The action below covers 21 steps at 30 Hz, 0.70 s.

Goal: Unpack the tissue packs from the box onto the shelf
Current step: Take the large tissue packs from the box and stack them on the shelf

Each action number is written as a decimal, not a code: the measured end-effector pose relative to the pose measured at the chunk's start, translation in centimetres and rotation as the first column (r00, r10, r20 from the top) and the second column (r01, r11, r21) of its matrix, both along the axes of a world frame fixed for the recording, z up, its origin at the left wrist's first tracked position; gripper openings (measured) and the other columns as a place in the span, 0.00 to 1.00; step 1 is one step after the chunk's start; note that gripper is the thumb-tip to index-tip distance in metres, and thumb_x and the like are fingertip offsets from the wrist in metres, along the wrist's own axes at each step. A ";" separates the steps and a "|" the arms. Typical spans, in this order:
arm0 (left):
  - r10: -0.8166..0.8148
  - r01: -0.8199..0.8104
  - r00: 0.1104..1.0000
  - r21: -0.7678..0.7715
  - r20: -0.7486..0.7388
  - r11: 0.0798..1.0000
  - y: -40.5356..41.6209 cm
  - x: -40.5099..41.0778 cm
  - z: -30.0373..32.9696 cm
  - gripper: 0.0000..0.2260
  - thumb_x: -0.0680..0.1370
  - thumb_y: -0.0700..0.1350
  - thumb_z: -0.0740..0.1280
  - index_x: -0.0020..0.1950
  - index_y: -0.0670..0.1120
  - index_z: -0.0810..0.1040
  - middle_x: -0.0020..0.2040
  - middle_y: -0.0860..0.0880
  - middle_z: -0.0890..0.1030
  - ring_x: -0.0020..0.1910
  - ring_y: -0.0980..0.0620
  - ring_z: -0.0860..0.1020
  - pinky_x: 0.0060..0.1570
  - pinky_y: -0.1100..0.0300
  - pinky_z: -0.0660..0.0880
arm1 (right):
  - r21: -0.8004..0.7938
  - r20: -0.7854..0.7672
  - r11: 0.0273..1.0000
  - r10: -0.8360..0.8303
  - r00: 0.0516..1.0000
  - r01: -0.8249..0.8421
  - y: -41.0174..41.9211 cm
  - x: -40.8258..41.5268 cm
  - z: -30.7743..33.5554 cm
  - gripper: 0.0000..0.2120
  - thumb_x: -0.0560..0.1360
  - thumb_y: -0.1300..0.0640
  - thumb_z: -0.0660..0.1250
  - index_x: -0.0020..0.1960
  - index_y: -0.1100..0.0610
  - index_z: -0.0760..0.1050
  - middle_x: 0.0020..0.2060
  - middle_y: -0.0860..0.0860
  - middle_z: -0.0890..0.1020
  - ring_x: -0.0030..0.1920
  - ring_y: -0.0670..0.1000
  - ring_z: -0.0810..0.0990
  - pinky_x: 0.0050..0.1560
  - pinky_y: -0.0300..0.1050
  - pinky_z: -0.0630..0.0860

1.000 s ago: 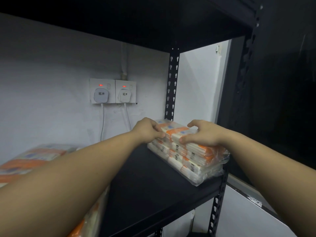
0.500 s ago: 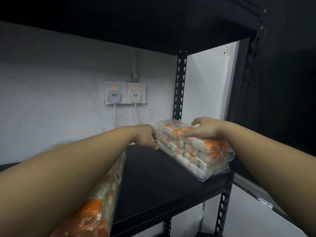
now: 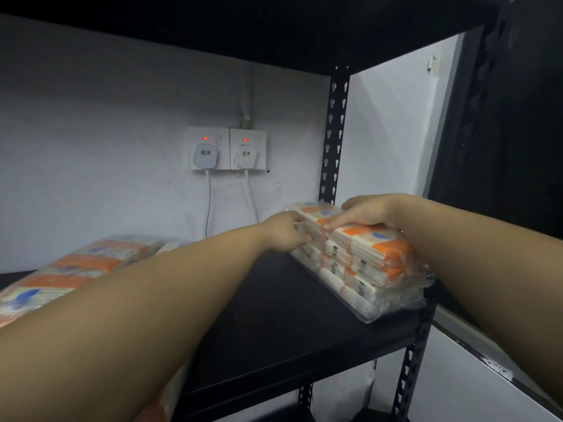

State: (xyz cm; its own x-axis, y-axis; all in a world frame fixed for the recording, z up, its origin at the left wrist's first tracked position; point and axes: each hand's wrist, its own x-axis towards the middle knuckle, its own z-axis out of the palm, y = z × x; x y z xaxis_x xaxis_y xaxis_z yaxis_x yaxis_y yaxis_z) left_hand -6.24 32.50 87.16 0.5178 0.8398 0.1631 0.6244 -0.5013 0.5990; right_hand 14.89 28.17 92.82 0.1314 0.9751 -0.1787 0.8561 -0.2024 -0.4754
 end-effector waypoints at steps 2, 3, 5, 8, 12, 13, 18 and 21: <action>0.001 -0.001 1.000 -0.006 0.016 1.000 0.2 -0.4 -0.2 0.30 0.80 0.45 0.71 0.81 0.48 0.66 0.74 0.44 0.74 0.67 0.45 0.77 0.63 0.56 0.75 | 0.020 -0.037 1.000 0.004 0.999 -0.003 0.0 0.2 -0.1 0.34 0.62 0.35 0.82 0.58 0.55 0.82 0.47 0.51 0.89 0.48 0.54 0.89 0.53 0.50 0.82; 0.002 -0.001 1.000 -0.013 0.023 1.000 0.3 -0.6 -0.3 0.30 0.80 0.44 0.72 0.81 0.49 0.66 0.75 0.43 0.73 0.68 0.45 0.77 0.62 0.57 0.75 | 0.024 -0.052 1.000 0.000 0.999 0.001 -0.2 0.2 -0.1 0.31 0.62 0.36 0.82 0.57 0.54 0.81 0.46 0.50 0.89 0.46 0.54 0.89 0.48 0.48 0.82; -0.002 0.003 0.999 -0.026 0.038 1.000 0.4 -1.0 -0.3 0.30 0.79 0.43 0.73 0.80 0.50 0.67 0.75 0.43 0.73 0.68 0.45 0.77 0.61 0.58 0.75 | 0.018 -0.073 1.000 -0.008 0.997 0.010 -0.4 0.1 -0.1 0.27 0.61 0.37 0.83 0.51 0.49 0.79 0.43 0.49 0.88 0.42 0.52 0.88 0.40 0.44 0.80; -0.007 0.009 0.999 -0.035 0.044 0.999 0.3 -1.0 -0.5 0.30 0.79 0.43 0.73 0.80 0.51 0.67 0.74 0.43 0.74 0.66 0.45 0.78 0.63 0.57 0.75 | 0.017 -0.080 0.999 -0.029 0.996 0.030 -0.8 -0.1 0.0 0.31 0.56 0.35 0.83 0.51 0.48 0.77 0.47 0.45 0.84 0.43 0.49 0.87 0.40 0.43 0.80; -0.012 0.013 1.000 -0.041 0.017 0.999 0.3 -0.7 -0.6 0.32 0.80 0.45 0.72 0.82 0.50 0.65 0.75 0.44 0.73 0.68 0.45 0.77 0.65 0.56 0.74 | 0.084 0.085 0.996 -0.026 0.996 0.018 -0.7 -0.4 0.0 0.51 0.52 0.26 0.77 0.71 0.45 0.71 0.56 0.43 0.79 0.55 0.51 0.81 0.56 0.51 0.76; -0.014 0.014 1.000 -0.036 -0.006 0.999 0.3 -0.8 -0.5 0.32 0.80 0.45 0.72 0.82 0.50 0.64 0.76 0.44 0.73 0.69 0.45 0.76 0.66 0.57 0.74 | 0.092 0.106 0.996 -0.019 0.994 0.009 -0.7 -0.4 0.1 0.50 0.52 0.26 0.76 0.71 0.42 0.71 0.52 0.41 0.79 0.52 0.49 0.81 0.51 0.49 0.76; -0.003 0.003 0.993 -0.004 -0.120 1.000 -0.5 -2.0 1.1 0.34 0.81 0.49 0.71 0.83 0.45 0.60 0.78 0.43 0.70 0.72 0.45 0.73 0.66 0.58 0.72 | 0.181 0.220 0.981 0.030 0.975 -0.071 -0.7 -0.8 0.2 0.47 0.58 0.23 0.73 0.73 0.38 0.72 0.66 0.45 0.78 0.60 0.51 0.78 0.64 0.53 0.72; 0.014 -0.011 0.994 0.037 -0.108 0.999 -1.6 -4.1 1.9 0.34 0.80 0.53 0.72 0.81 0.46 0.64 0.77 0.44 0.71 0.71 0.46 0.74 0.66 0.57 0.73 | 0.242 0.205 0.963 0.068 0.976 -0.117 -1.7 -1.5 0.3 0.47 0.64 0.28 0.75 0.78 0.44 0.69 0.76 0.48 0.71 0.70 0.53 0.73 0.65 0.48 0.68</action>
State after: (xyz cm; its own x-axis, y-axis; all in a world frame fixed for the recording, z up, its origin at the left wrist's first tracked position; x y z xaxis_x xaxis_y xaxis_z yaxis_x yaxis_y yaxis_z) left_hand -10.30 30.94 89.03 0.5235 0.8409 0.1372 0.6909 -0.5132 0.5091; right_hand 13.40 26.52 93.13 0.0461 0.9946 0.0930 0.9457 -0.0135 -0.3247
